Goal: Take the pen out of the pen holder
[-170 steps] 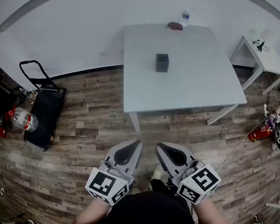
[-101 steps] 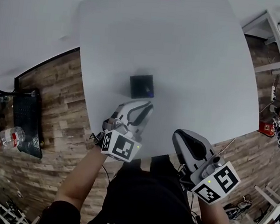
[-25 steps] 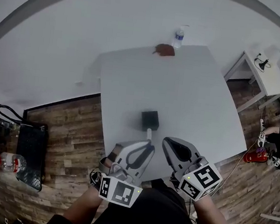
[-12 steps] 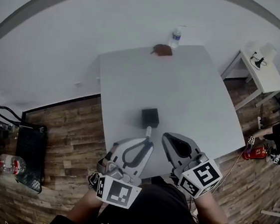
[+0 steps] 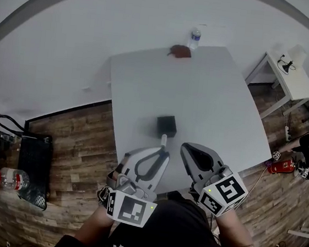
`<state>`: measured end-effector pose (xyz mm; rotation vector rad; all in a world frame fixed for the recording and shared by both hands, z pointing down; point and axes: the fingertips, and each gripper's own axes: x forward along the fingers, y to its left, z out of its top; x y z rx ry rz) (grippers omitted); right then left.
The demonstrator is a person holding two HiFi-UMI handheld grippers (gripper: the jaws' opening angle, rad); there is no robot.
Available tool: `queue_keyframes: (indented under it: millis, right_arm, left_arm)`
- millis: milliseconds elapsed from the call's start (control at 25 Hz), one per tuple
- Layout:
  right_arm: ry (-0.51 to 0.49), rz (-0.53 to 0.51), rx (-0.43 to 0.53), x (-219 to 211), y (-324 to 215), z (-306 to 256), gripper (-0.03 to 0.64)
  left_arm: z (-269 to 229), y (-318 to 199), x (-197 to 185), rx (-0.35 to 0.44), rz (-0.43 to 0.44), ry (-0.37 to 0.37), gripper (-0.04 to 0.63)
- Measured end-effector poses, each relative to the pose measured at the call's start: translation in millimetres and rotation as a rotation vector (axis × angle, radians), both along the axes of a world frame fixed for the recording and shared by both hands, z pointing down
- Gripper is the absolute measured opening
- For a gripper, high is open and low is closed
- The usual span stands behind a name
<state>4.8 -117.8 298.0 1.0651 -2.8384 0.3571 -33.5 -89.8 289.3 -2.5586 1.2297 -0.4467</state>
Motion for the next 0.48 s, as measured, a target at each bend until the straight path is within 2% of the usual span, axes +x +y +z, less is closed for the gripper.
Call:
queue_keyframes:
  millis: [480]
  right_arm:
    - [0.003, -0.009, -0.005, 7, -5, 0, 0.014]
  left_arm:
    - [1, -3, 11, -0.001, -0.005, 0.001, 0.067]
